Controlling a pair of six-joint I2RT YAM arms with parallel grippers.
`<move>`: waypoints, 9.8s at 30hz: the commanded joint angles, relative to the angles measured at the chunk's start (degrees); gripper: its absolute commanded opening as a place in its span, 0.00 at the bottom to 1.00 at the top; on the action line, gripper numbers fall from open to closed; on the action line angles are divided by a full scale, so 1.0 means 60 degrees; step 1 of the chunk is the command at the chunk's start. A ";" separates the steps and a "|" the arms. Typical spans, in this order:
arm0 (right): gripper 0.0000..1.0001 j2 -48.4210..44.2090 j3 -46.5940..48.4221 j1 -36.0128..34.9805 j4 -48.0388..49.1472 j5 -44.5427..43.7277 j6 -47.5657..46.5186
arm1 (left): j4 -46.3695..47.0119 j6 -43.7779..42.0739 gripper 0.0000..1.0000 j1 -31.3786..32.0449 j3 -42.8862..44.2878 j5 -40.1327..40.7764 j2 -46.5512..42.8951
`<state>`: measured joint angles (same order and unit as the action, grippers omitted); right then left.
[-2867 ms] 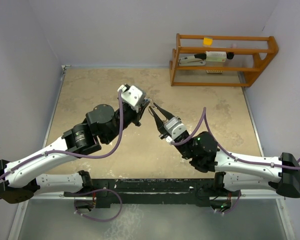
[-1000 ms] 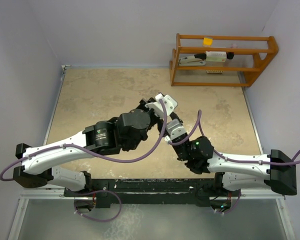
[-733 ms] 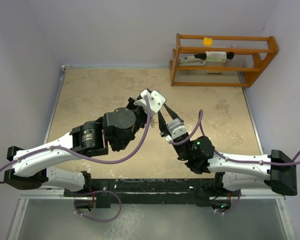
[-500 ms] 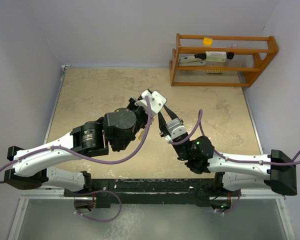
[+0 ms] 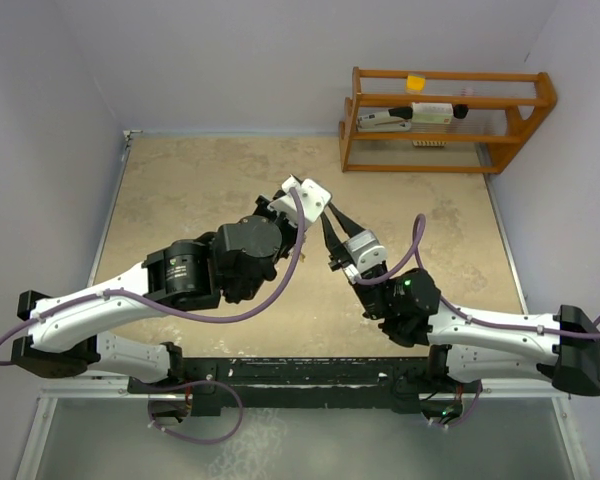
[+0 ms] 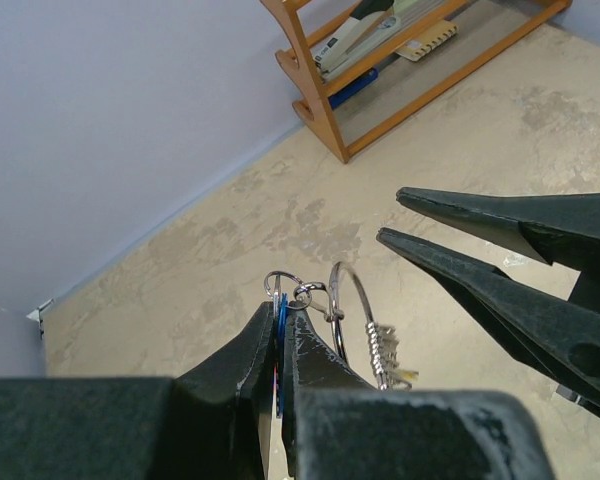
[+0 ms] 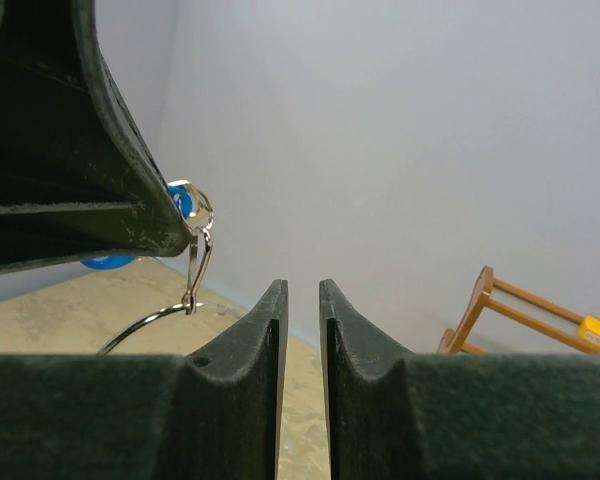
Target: Remove the keys from the keyring
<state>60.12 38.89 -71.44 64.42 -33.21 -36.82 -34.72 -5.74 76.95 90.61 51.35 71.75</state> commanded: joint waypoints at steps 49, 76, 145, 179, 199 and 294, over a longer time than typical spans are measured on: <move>0.34 0.1221 0.1019 0.0027 0.1121 0.0426 -0.0186 | 0.0767 0.1141 0.00 0.0051 0.0105 0.0168 -0.0241; 0.22 0.1552 0.1077 0.0019 0.2109 -0.0148 -0.0832 | 0.1062 0.1247 0.00 0.0051 -0.0030 -0.0195 -0.0388; 0.00 -0.1740 0.0468 0.0027 -0.1362 0.1517 0.0820 | 0.1360 0.0117 0.00 0.0037 -0.0910 -0.1148 -0.0236; 0.00 -0.2734 0.0606 0.0024 -0.2449 0.1829 0.1326 | 0.3649 -0.2246 0.00 -0.0176 -0.3060 -0.1720 -0.2074; 0.00 -0.2834 0.0651 0.0025 -0.2453 0.2137 0.1717 | 0.3927 -0.2435 0.00 -0.0850 -0.3240 -0.3350 -0.1216; 0.00 -0.0508 0.0001 0.3508 -0.4345 0.1464 0.5147 | 0.9317 0.3585 0.16 -0.8628 -0.7265 -0.9200 0.2350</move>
<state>58.11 38.85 -50.57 35.62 -25.30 -6.66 13.78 17.32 25.19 47.83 -4.05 88.51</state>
